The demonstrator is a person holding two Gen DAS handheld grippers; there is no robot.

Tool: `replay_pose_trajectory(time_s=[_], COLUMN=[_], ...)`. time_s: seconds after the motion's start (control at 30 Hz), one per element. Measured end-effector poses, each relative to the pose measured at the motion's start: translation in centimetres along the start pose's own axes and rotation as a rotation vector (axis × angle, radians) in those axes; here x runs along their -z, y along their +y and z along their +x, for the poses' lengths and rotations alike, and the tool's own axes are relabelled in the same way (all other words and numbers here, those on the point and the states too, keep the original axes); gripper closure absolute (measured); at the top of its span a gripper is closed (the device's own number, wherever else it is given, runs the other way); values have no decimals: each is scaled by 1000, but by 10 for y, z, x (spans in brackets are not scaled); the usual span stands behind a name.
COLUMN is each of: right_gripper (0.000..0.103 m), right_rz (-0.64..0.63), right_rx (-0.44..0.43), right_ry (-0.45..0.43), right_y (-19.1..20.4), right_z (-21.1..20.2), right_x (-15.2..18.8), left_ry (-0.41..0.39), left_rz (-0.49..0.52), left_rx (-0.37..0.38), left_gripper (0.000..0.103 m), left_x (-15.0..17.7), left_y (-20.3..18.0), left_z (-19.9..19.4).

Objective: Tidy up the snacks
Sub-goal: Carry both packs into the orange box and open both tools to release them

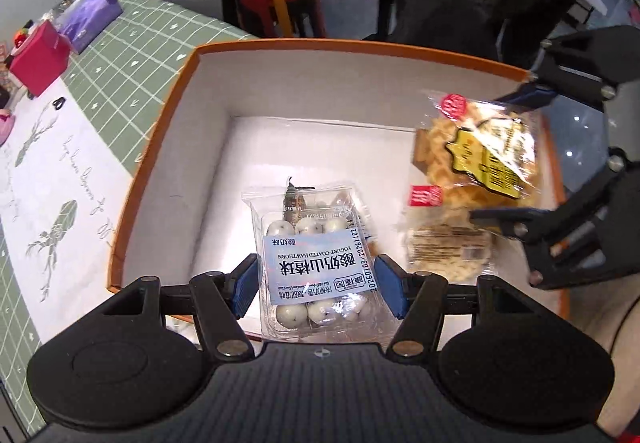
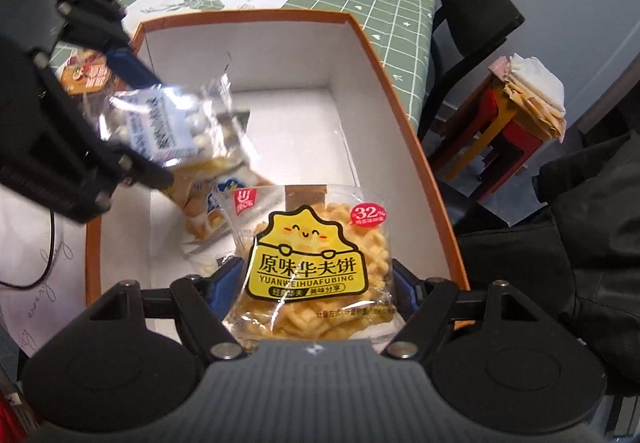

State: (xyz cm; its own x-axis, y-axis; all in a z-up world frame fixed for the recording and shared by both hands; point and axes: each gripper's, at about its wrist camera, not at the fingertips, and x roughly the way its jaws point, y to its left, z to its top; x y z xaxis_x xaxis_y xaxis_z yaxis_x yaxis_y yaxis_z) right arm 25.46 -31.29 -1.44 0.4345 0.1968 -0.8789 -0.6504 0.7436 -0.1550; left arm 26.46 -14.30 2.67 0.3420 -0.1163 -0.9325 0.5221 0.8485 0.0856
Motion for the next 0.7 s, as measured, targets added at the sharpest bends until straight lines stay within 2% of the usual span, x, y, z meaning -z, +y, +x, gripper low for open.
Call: replay_pose_trajectory(time_s=[0.3,0.43,0.57,0.7], right_gripper=[29,29,28,24], right_rz=[-63,-87,-92,-104], right_rx=[14,14,-3,-3], right_ry=[60,84,94,100], right_y=[3,3,5,6], right_z=[30,33,32,34], right_x=[-11,-14,-13,-13], left_ry=[38,44,44,1], left_rz=[41,97,116,84], left_rx=[-142,-212,-217,-215], left_gripper=[32,26,24,19], left_x=[-9,-10,-8,-11], left_y=[5,1,3,10], left_z=[32,44,48,40])
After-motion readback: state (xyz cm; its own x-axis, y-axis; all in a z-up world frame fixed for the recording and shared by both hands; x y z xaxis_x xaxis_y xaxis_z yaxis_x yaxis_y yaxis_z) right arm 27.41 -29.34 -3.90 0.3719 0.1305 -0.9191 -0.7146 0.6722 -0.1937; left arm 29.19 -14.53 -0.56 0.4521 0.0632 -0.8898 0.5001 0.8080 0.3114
